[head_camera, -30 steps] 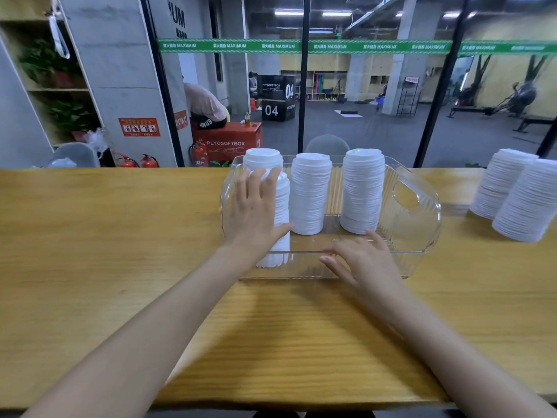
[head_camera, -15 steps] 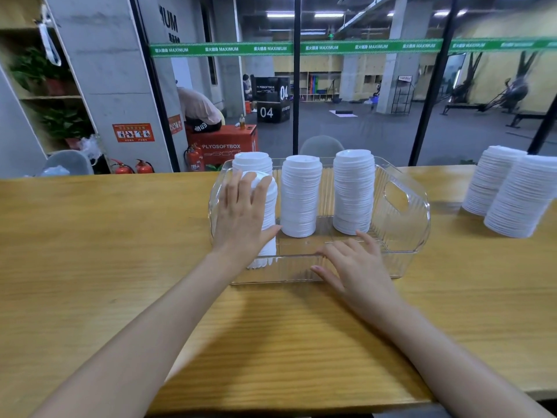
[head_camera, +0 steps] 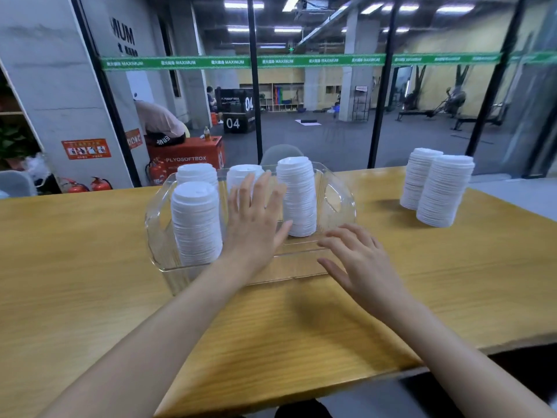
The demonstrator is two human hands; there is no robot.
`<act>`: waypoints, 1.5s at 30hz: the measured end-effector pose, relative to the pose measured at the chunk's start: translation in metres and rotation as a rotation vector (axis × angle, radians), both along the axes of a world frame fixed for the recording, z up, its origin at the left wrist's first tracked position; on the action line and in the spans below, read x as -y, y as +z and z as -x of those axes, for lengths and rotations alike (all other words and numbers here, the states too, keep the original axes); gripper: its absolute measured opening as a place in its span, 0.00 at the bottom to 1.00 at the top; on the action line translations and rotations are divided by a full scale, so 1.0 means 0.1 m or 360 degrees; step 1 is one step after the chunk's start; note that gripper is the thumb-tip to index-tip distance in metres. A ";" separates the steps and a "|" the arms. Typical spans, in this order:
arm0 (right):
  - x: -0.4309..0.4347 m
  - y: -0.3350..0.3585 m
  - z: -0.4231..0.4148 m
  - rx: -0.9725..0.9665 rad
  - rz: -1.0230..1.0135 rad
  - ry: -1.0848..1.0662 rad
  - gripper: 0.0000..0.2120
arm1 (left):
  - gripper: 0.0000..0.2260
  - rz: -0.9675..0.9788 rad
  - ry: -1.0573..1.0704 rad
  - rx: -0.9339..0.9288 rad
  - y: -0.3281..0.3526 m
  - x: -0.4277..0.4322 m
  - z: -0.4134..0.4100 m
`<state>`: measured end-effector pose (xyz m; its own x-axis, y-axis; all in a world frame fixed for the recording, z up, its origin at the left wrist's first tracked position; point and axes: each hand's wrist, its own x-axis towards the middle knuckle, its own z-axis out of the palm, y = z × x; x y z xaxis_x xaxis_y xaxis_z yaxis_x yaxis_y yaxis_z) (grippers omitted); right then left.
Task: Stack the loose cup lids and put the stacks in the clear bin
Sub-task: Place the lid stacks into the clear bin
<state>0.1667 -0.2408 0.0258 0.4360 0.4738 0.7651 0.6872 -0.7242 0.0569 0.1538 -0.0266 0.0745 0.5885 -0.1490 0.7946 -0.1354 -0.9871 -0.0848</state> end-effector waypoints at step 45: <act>1.83 -0.19 -2.16 -0.1039 -0.1103 -0.1043 0.67 | 0.19 0.1199 -0.0683 -0.0661 -0.81 2.56 -1.91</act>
